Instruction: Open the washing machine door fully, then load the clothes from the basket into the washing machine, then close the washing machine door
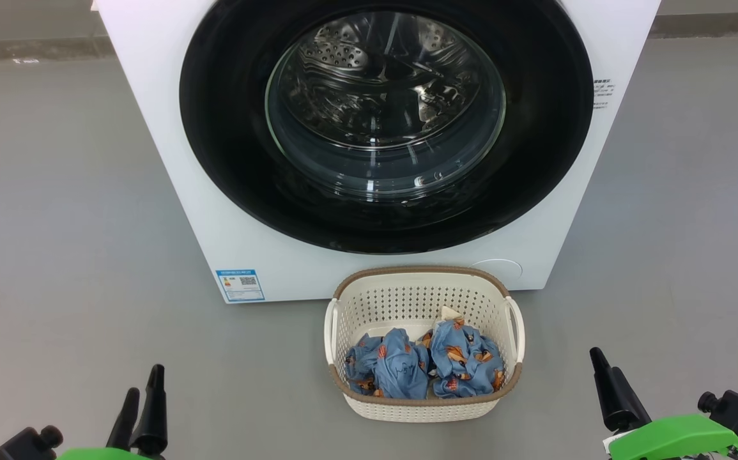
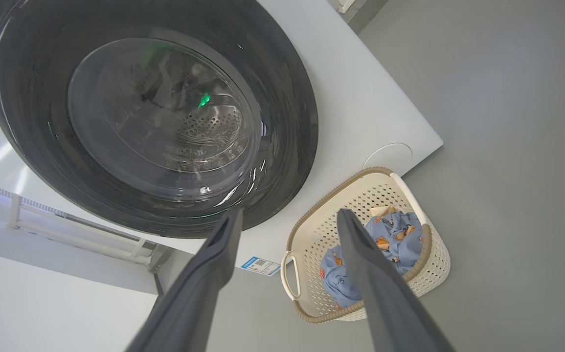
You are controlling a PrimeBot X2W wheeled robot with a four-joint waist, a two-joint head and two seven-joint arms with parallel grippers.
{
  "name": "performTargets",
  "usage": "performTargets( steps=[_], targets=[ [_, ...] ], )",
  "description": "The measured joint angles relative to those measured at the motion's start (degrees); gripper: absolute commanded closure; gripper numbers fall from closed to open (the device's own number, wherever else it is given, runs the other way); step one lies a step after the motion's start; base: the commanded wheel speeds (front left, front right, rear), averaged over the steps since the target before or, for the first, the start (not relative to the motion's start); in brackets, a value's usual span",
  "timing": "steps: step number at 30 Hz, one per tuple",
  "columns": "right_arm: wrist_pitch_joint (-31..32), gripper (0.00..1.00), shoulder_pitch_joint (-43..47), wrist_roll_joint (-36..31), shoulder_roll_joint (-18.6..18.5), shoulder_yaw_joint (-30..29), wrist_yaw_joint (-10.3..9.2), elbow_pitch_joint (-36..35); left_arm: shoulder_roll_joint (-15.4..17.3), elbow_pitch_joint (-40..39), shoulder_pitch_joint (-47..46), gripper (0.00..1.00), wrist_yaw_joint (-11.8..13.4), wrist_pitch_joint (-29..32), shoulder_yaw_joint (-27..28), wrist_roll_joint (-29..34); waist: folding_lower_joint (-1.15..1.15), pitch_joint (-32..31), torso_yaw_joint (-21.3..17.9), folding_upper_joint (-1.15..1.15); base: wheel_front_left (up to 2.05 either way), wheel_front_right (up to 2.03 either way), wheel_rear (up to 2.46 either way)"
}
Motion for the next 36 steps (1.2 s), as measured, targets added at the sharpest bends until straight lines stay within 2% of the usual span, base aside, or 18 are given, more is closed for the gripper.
performTargets(
  steps=[36],
  targets=[
    [-5.9,0.0,-2.1,-22.2,-1.0,1.8,0.0,1.3,1.5,-2.6,0.2,0.0,0.0,-5.7,-1.4,24.1,0.0,-0.3,0.0,0.0,0.0,0.0,0.0]
  ],
)
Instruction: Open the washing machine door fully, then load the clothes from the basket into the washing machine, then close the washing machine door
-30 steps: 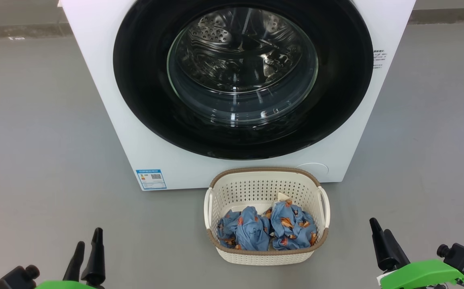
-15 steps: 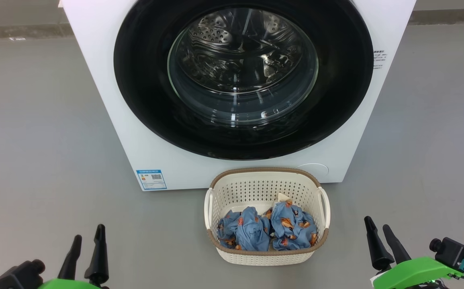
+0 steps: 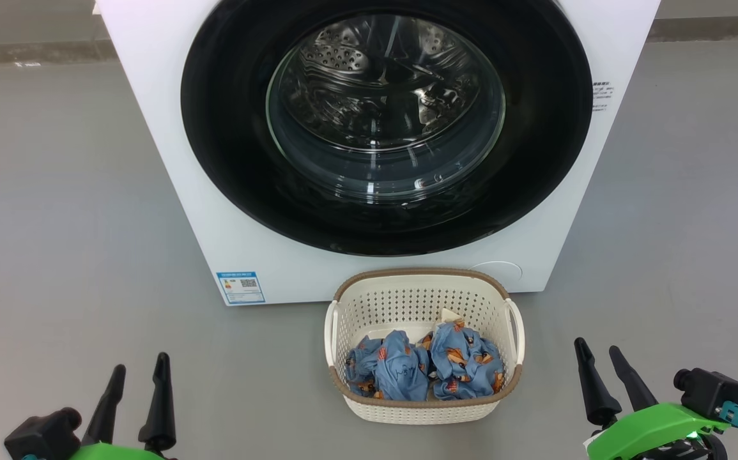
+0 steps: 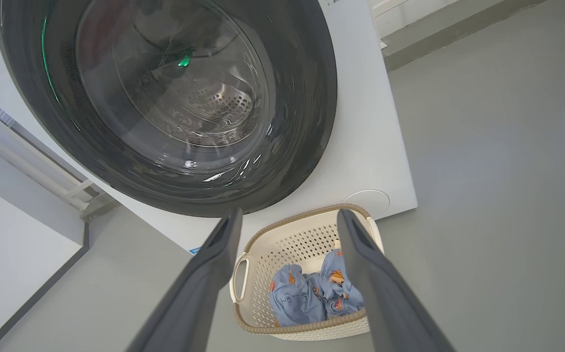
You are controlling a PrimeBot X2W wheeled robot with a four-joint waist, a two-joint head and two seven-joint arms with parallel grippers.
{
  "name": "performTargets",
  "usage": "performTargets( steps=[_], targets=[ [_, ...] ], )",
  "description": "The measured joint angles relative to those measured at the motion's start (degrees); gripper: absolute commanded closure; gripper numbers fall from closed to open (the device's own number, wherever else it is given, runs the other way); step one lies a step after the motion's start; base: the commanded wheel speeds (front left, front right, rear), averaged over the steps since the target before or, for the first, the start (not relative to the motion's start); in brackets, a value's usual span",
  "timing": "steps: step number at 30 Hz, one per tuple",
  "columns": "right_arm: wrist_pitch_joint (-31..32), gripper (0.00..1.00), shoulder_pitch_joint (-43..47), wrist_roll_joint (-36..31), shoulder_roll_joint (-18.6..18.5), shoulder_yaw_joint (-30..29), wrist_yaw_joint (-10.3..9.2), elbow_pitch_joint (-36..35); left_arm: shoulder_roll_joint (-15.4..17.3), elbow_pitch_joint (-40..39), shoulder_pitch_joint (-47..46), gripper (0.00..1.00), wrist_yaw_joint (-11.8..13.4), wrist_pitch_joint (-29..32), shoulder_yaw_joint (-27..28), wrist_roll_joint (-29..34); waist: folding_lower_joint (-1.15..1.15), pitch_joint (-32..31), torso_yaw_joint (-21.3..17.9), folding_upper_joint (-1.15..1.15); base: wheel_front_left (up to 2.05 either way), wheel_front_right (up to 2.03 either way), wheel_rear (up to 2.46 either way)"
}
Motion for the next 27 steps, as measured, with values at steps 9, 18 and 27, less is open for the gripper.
performTargets(
  steps=[9,18,27],
  targets=[
    [-1.1,0.0,-0.1,-5.6,-0.2,0.1,0.0,0.3,0.2,-0.6,0.0,0.0,0.0,-1.4,-0.3,5.1,0.0,0.0,-0.1,0.0,0.0,0.0,0.0],
    [-2.6,0.0,-0.2,-10.8,-0.4,0.0,0.0,0.6,0.6,-0.7,0.1,0.0,0.0,-2.6,-0.3,10.9,0.0,-0.2,-0.4,0.0,0.0,0.0,0.0],
    [-4.1,0.0,-0.2,-17.5,-0.5,-1.6,0.0,0.7,0.8,-0.7,0.3,0.0,-0.1,-4.1,-0.4,16.2,0.0,-0.2,-0.8,0.0,0.0,0.0,0.0]
  ],
)
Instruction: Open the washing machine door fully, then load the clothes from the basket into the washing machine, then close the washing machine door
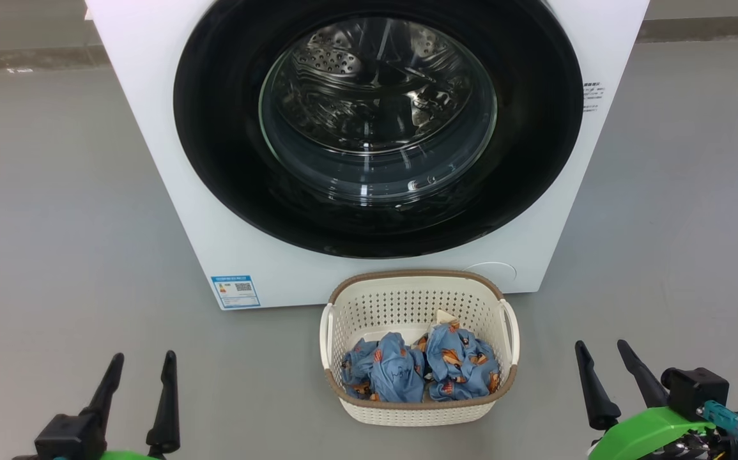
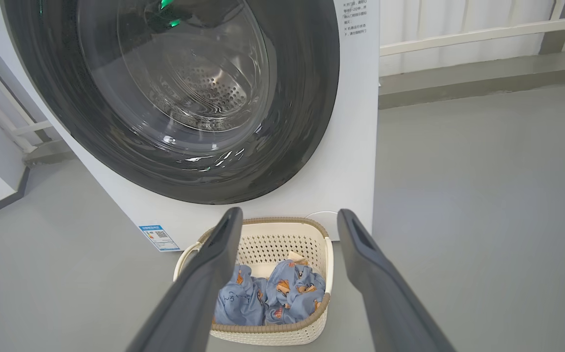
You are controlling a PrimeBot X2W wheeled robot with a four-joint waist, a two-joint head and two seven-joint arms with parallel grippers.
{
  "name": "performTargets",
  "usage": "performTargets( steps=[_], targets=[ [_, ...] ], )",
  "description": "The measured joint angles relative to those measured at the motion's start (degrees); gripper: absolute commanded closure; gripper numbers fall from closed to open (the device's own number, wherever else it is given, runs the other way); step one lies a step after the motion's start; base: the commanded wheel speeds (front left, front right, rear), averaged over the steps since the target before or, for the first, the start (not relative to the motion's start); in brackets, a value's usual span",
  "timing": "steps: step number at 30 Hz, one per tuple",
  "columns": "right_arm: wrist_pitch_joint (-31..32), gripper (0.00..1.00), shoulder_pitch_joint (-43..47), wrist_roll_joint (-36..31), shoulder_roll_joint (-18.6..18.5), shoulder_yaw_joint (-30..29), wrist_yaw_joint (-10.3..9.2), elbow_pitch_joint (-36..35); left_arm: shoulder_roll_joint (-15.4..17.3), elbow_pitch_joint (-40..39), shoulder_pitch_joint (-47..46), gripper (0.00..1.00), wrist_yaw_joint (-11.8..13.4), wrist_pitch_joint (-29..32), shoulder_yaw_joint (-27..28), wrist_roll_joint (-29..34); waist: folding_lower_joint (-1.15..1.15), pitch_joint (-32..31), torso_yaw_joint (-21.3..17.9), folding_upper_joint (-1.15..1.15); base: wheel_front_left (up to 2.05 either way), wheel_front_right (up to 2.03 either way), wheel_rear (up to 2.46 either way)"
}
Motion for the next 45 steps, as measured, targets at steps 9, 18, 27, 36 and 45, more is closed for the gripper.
performTargets(
  steps=[9,18,27,36,45],
  targets=[
    [-0.5,0.0,0.0,-3.0,0.2,-0.8,0.0,-0.3,0.2,0.6,0.0,0.0,0.0,-0.5,-0.1,2.3,0.0,-0.3,-0.3,0.0,0.0,0.0,0.0],
    [-0.6,0.0,0.0,-3.0,0.4,-1.6,0.0,-0.8,0.2,1.9,0.0,0.0,0.0,-0.5,0.1,2.2,0.0,-0.5,-0.3,0.0,0.0,0.0,0.0],
    [-0.6,0.0,0.1,-3.4,1.1,-2.1,0.0,-1.3,0.2,3.4,0.0,0.0,0.0,-0.5,0.8,3.7,0.0,-0.4,-0.4,0.0,0.05,0.05,-0.09],
    [-0.6,0.0,0.1,-3.4,1.3,-2.4,0.0,-1.6,0.0,3.4,0.0,0.0,0.0,-0.5,1.9,5.0,0.0,0.1,-0.6,0.0,0.61,0.61,-1.22],
    [-0.6,0.0,0.1,-3.4,1.4,-2.7,0.0,-1.7,-0.2,3.4,0.0,0.0,0.0,-0.5,2.0,5.0,0.0,0.6,-0.6,0.0,1.18,1.18,-2.36]
  ],
)
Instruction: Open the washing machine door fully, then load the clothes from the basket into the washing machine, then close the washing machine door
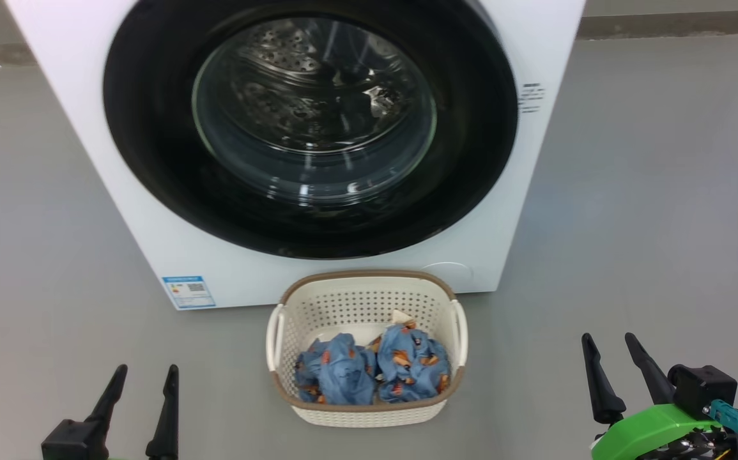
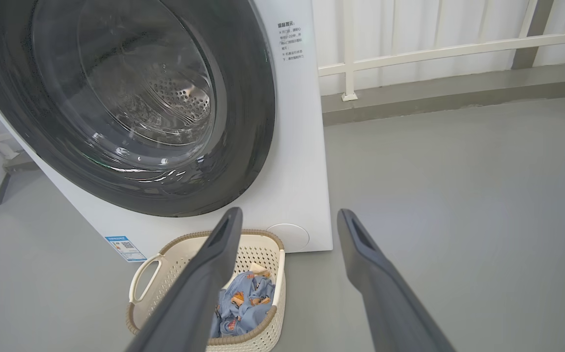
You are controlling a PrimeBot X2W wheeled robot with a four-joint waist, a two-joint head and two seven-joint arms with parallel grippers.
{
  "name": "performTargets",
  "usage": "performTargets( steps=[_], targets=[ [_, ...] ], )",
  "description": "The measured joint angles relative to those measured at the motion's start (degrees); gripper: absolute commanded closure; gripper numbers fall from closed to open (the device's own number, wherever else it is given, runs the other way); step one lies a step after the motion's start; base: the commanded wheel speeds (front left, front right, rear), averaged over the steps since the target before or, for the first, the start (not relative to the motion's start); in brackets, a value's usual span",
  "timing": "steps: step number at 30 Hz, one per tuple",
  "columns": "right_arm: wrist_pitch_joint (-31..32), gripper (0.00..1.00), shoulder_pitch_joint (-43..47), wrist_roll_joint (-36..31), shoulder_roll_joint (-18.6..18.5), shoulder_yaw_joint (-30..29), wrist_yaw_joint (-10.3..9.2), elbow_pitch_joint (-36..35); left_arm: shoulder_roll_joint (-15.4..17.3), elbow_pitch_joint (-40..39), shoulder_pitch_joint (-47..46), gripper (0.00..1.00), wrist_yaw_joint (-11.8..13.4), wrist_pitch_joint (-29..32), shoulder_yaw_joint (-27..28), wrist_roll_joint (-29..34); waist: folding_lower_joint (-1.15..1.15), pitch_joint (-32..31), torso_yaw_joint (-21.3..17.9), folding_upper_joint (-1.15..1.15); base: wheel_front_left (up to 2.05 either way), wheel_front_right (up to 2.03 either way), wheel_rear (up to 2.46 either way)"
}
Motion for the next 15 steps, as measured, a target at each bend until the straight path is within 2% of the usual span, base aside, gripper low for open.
performTargets(
  steps=[12,15],
  targets=[
    [0.0,0.0,0.0,0.0,0.0,-0.4,0.0,-0.1,-0.1,-0.3,0.0,0.0,0.0,0.0,-0.1,0.2,0.0,0.1,-0.2,0.0,1.23,1.23,-2.46],
    [0.0,0.0,0.0,-0.1,0.0,-0.5,0.0,-0.1,-0.3,-1.4,0.0,0.0,0.0,0.0,-0.5,-2.1,0.0,0.2,-0.2,0.0,1.18,1.14,-2.33]
  ],
)
